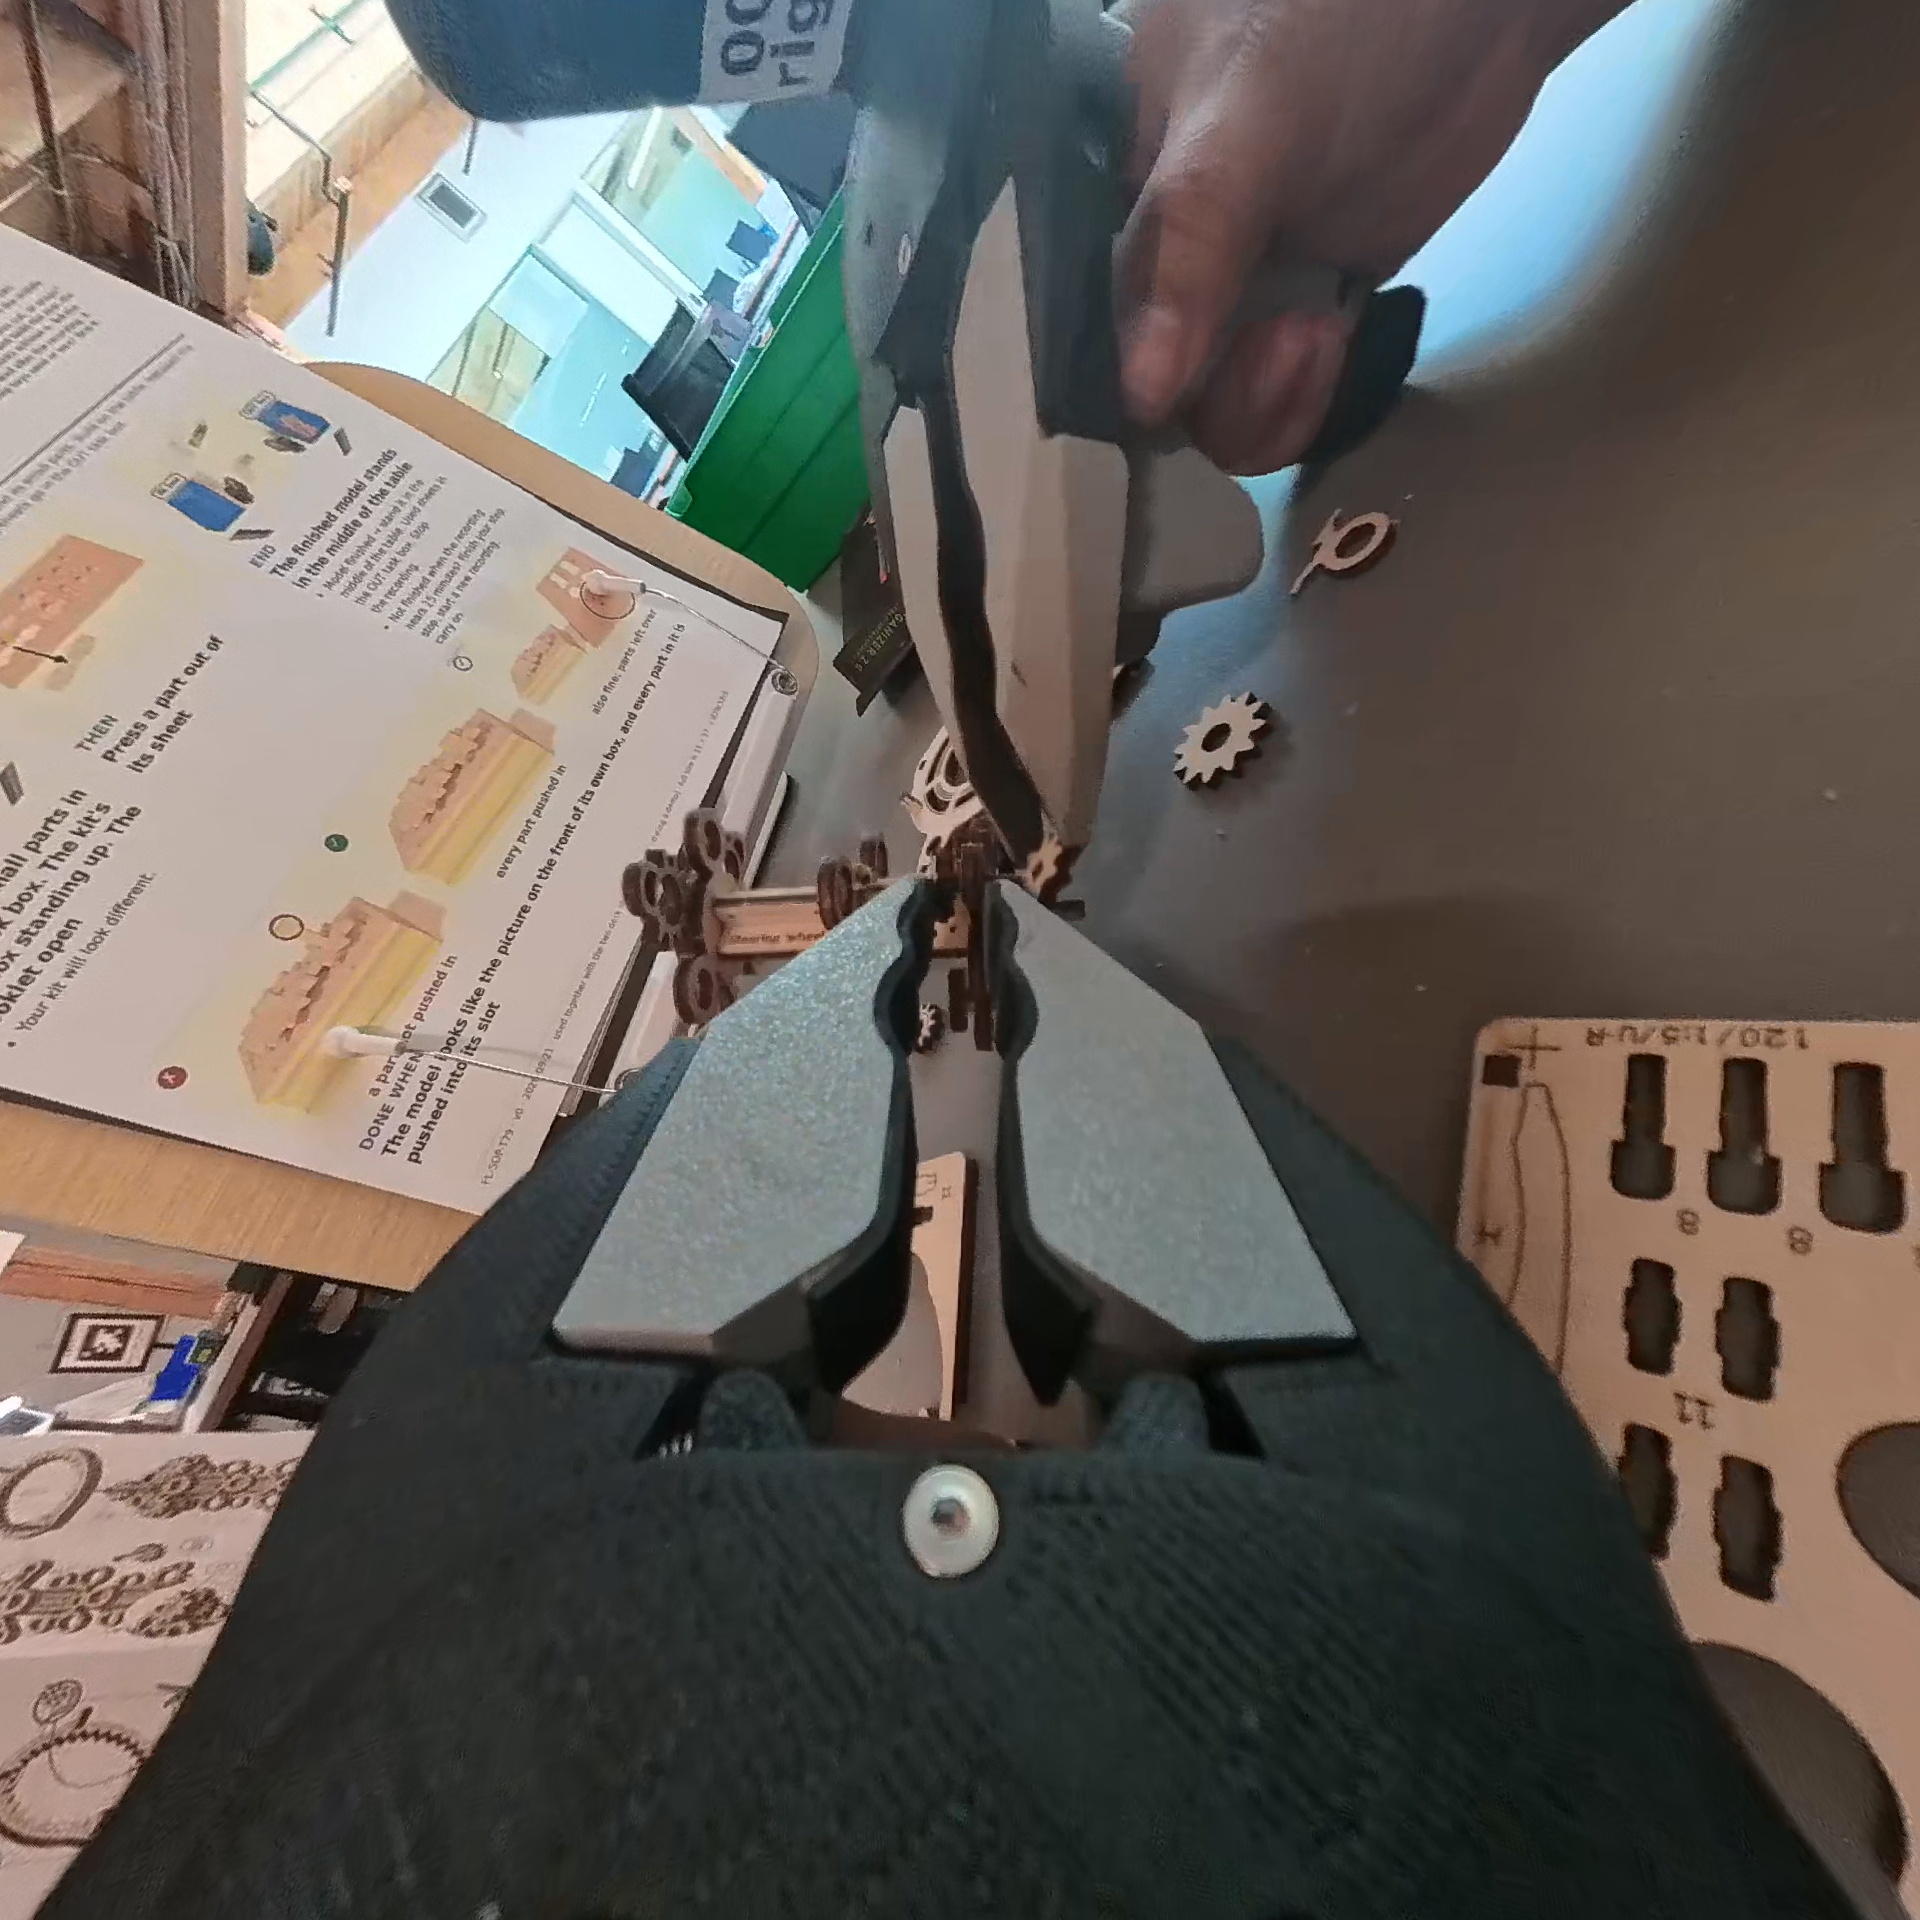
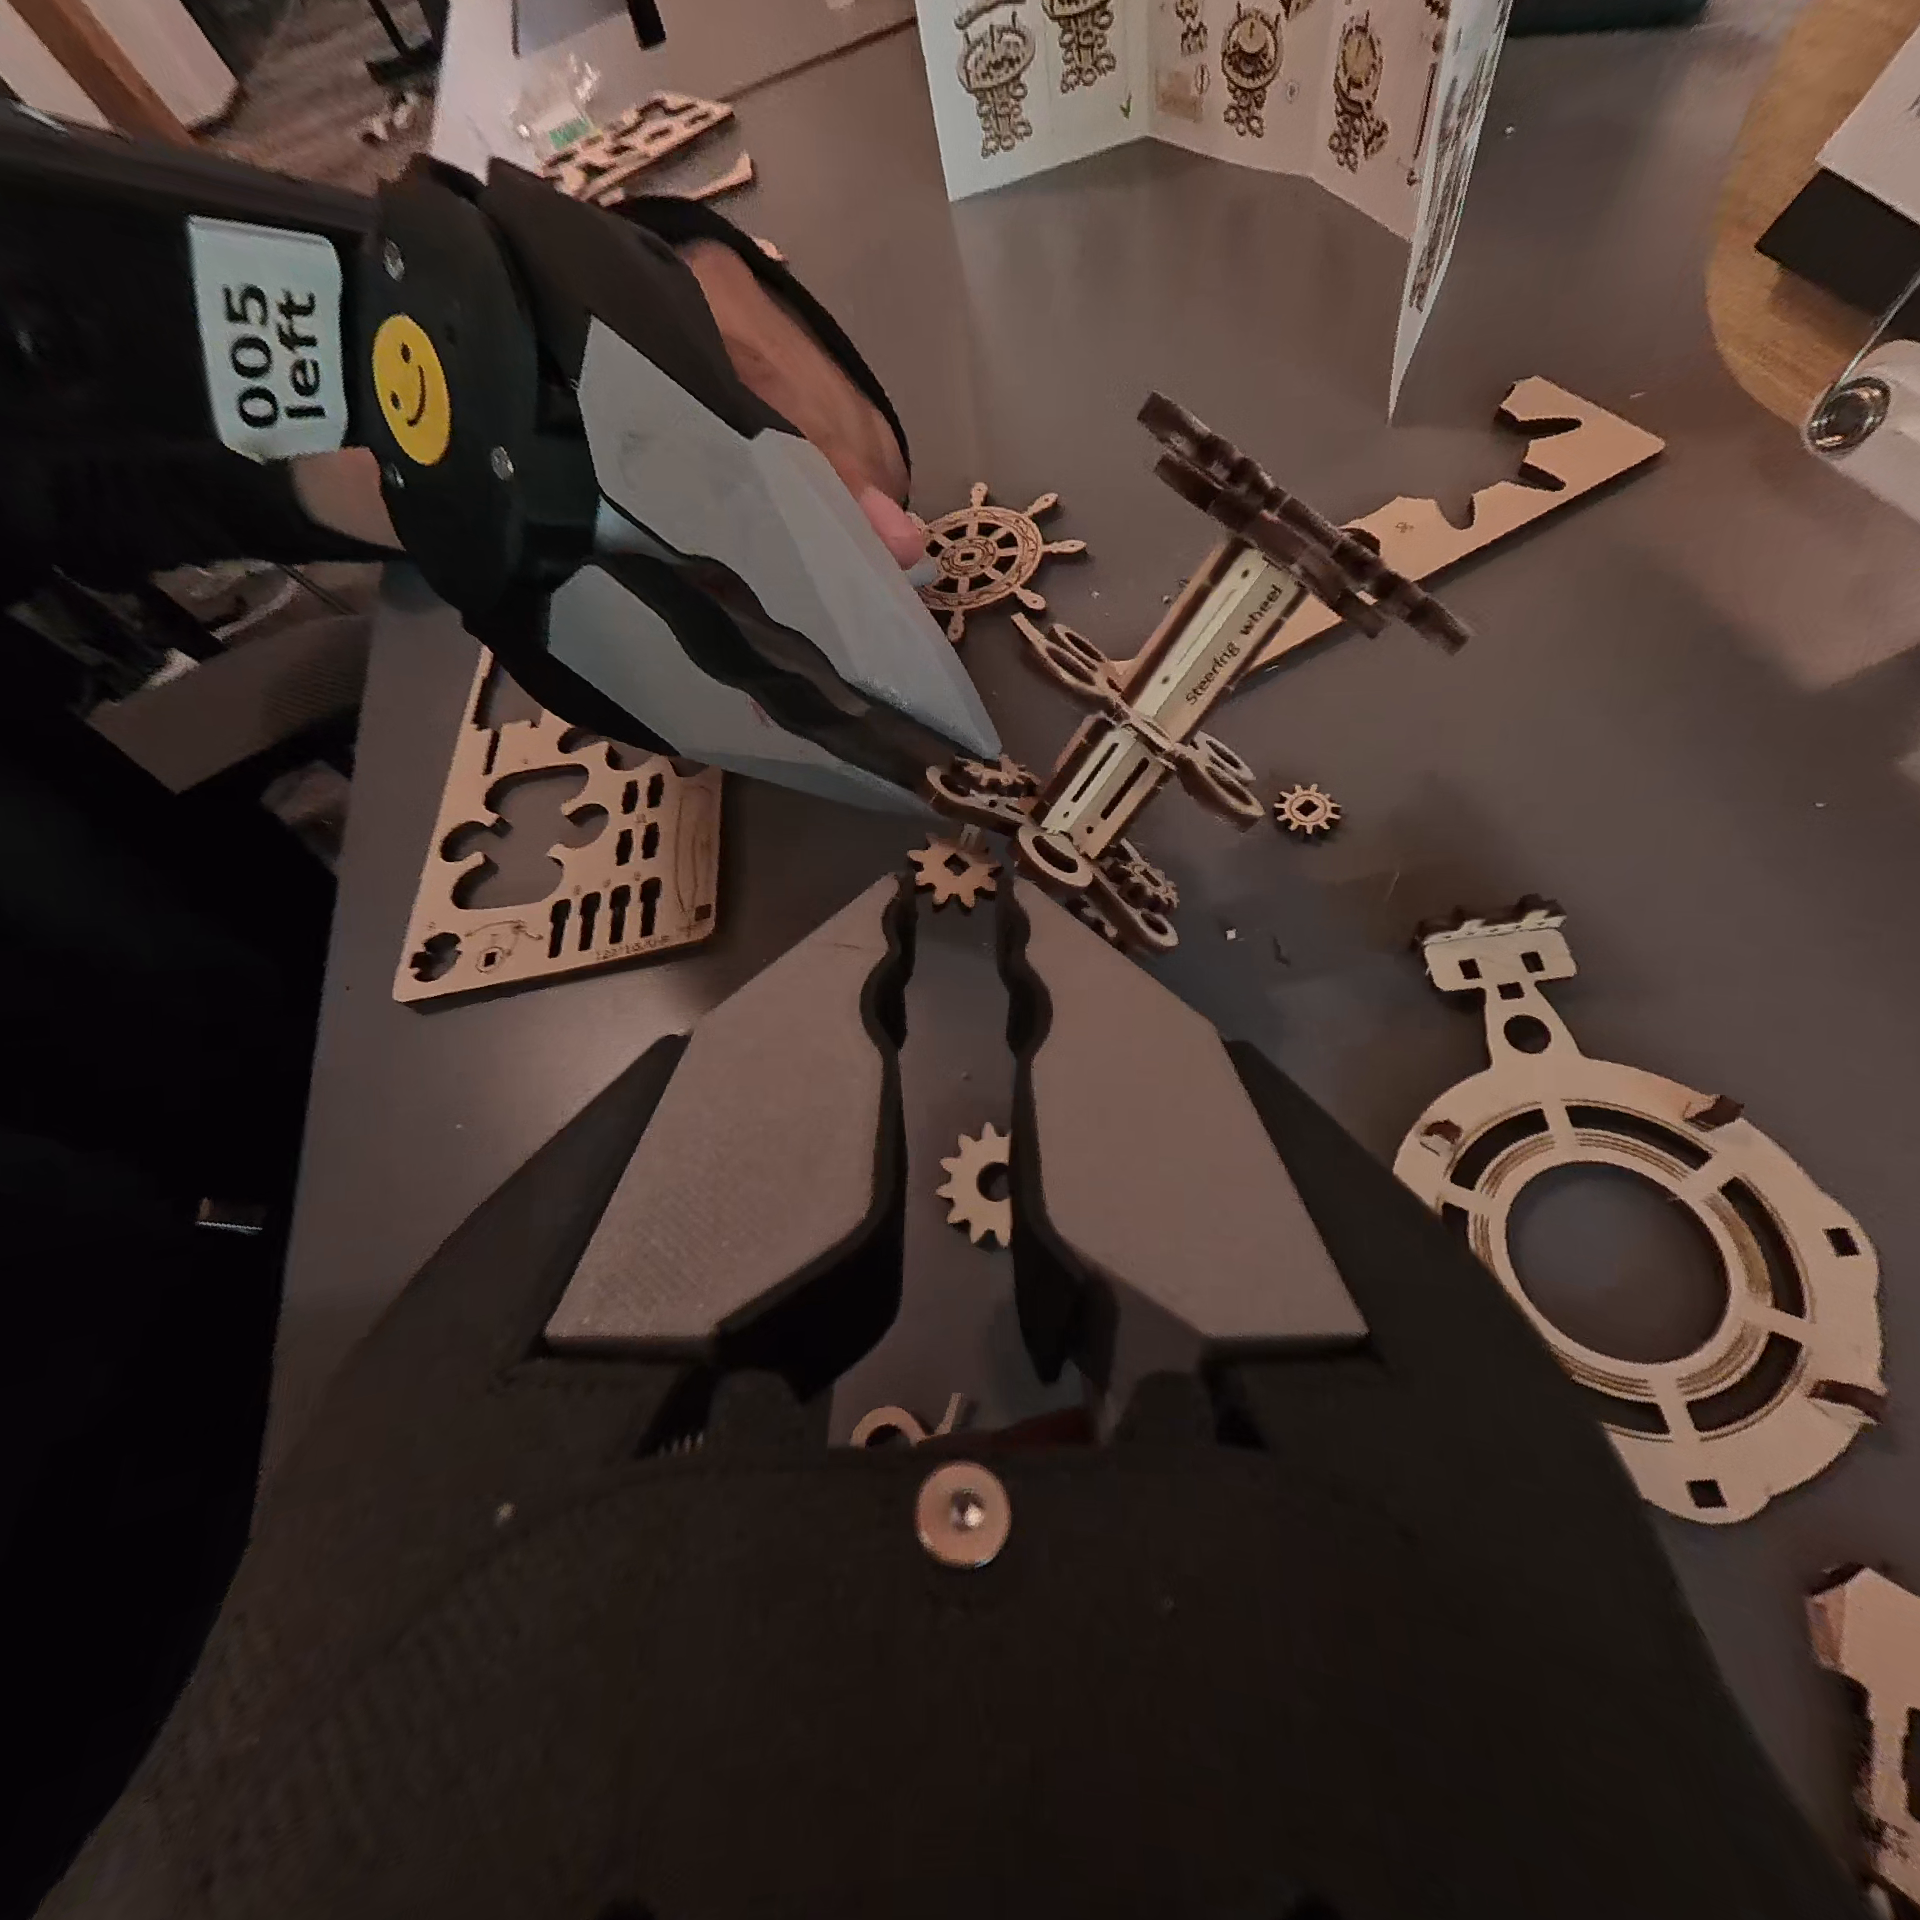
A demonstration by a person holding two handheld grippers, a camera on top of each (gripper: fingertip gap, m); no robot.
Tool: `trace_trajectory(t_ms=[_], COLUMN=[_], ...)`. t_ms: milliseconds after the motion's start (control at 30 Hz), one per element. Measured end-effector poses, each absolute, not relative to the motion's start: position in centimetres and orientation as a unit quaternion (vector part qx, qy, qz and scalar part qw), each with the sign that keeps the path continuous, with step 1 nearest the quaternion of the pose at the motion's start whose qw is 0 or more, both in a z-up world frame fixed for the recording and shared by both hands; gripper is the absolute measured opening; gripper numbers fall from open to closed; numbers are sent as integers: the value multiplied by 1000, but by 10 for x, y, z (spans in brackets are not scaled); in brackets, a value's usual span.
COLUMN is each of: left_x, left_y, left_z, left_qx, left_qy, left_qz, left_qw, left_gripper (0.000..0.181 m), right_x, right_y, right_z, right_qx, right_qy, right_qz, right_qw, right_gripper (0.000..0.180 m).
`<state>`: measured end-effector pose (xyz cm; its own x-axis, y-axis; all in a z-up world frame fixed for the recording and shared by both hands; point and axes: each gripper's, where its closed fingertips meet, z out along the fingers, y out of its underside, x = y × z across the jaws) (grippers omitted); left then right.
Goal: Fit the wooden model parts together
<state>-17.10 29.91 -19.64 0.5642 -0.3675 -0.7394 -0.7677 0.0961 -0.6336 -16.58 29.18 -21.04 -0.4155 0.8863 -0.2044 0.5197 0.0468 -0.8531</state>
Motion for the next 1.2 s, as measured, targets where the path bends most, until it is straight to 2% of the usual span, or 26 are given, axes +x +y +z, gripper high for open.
trace_trajectory(t_ms=[367, 800, 1067, 1200], left_x=[-173, -166, -175, -174], left_y=[301, 298, 303, 303], left_z=[-202, -209, -209, -211], left_qx=[-655, -641, -623, -629], left_qy=[442, 473, 481, 480], left_qz=[187, 188, 256, 248], left_qw=[584, 575, 560, 560], left_gripper=[6, 6, 6, 6], right_x=[-168, -163, -160, -158], right_y=[297, 297, 293, 299], right_z=[-210, -241, -230, -234], right_qx=[-524, -507, -507, -511], right_qy=[-678, -755, -734, -740], right_qz=[480, 361, 413, 394], right_qw=[188, 207, 184, 189], right_gripper=[8, 8, 3, 4])
